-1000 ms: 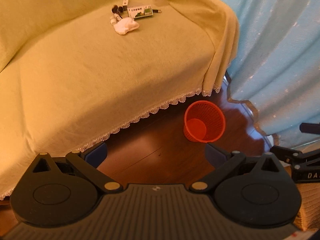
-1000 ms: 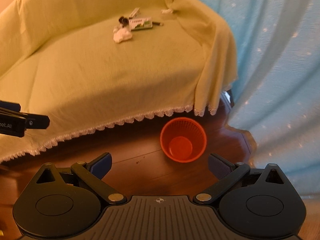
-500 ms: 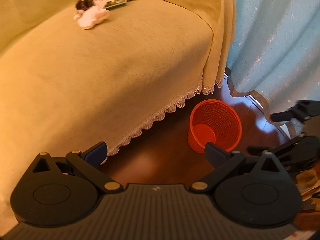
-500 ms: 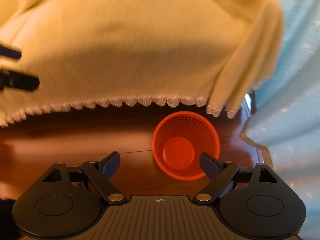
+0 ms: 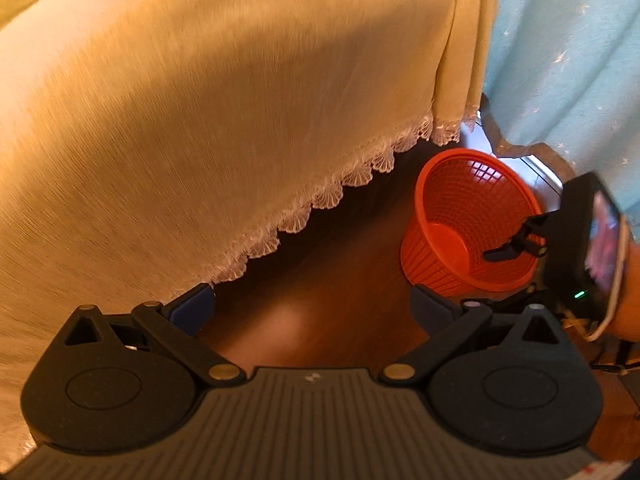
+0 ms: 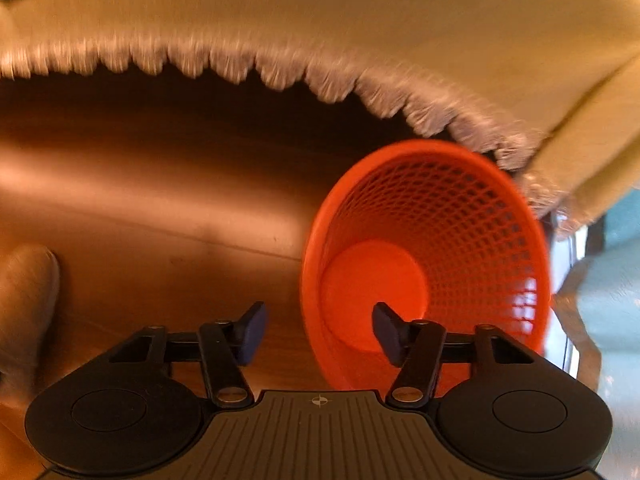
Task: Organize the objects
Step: 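Lower the right tool to the red wastebasket and grip its rim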
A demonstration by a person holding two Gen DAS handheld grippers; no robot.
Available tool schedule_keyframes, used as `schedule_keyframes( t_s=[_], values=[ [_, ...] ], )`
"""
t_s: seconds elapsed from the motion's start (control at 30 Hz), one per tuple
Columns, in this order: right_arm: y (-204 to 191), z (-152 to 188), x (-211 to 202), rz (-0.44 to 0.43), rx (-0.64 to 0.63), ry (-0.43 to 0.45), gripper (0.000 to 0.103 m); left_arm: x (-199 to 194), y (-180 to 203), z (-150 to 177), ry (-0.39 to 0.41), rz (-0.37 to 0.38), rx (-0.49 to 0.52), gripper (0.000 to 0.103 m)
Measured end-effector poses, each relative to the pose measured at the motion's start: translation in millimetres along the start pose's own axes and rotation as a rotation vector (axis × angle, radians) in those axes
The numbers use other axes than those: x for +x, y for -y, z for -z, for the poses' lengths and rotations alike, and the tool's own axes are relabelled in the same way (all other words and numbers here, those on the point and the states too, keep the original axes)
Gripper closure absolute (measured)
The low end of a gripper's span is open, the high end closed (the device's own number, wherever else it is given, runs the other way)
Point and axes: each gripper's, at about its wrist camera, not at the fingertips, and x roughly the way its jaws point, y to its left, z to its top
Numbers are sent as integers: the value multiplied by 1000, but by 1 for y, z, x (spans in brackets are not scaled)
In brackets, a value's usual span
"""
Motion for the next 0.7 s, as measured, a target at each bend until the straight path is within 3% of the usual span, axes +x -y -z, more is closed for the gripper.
schedule_keyframes(
  t_s=[0.2,0.37,0.57,0.7],
  values=[
    [1,4,36,3,-73,-28,71,15,-2,7,-13,10,-29,1],
    [4,3,44,3,-126,-43,79,12,-4,2,-13,16,-52,1],
    [2,-6,46,10,-152,-83,102,6,-9,-1,-11,18,-59,1],
    [-2,-15,21,29,-159,-111,101,-9,-15,-5,-17,16,-71,1]
  ],
)
